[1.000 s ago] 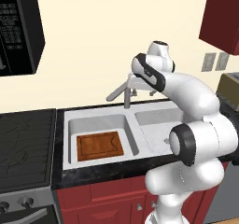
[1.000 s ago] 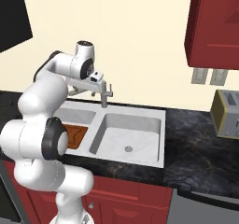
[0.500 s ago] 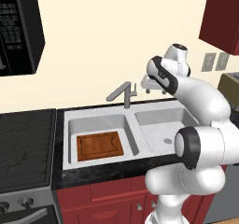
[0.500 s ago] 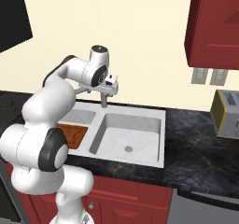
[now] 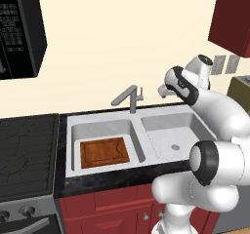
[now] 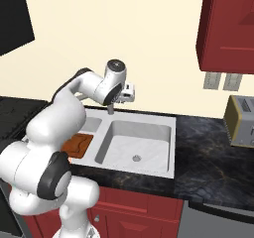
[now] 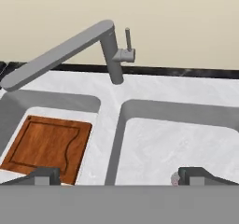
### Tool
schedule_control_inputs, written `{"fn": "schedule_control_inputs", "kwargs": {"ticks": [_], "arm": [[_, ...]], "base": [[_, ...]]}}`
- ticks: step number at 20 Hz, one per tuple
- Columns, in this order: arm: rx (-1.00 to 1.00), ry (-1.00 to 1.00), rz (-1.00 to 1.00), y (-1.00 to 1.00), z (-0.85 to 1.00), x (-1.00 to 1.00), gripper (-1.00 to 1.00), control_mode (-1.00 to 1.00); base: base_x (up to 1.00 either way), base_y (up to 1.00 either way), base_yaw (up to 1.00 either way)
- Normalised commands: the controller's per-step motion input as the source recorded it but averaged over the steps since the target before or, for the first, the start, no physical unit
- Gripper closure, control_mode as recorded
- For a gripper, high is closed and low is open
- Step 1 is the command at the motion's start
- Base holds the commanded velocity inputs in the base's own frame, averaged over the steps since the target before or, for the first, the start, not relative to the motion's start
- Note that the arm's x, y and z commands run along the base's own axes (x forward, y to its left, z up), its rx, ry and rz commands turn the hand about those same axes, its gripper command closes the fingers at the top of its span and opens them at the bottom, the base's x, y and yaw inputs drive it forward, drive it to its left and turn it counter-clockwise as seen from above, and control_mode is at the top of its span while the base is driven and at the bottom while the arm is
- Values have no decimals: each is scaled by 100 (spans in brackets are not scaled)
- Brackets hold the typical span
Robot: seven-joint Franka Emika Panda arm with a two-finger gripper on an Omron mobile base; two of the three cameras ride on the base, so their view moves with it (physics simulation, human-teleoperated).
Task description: Turn on the sink faucet with hot water and rinse the cutting board for ten seconds, then turn off the faucet. Push the cutting board to reach the water if necessary.
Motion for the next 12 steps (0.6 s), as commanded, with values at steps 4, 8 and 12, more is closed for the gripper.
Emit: {"fn": "schedule_control_inputs", "kwargs": {"ticks": [4,8,12], "arm": [[-2,-30,1,-9,-12,0,-100,-100],[0,-33,0,-5,-10,0,-100,-100],[0,-34,0,-3,-10,0,-100,-100]], "base": [[0,0,0],[0,0,0],[0,0,0]]}}
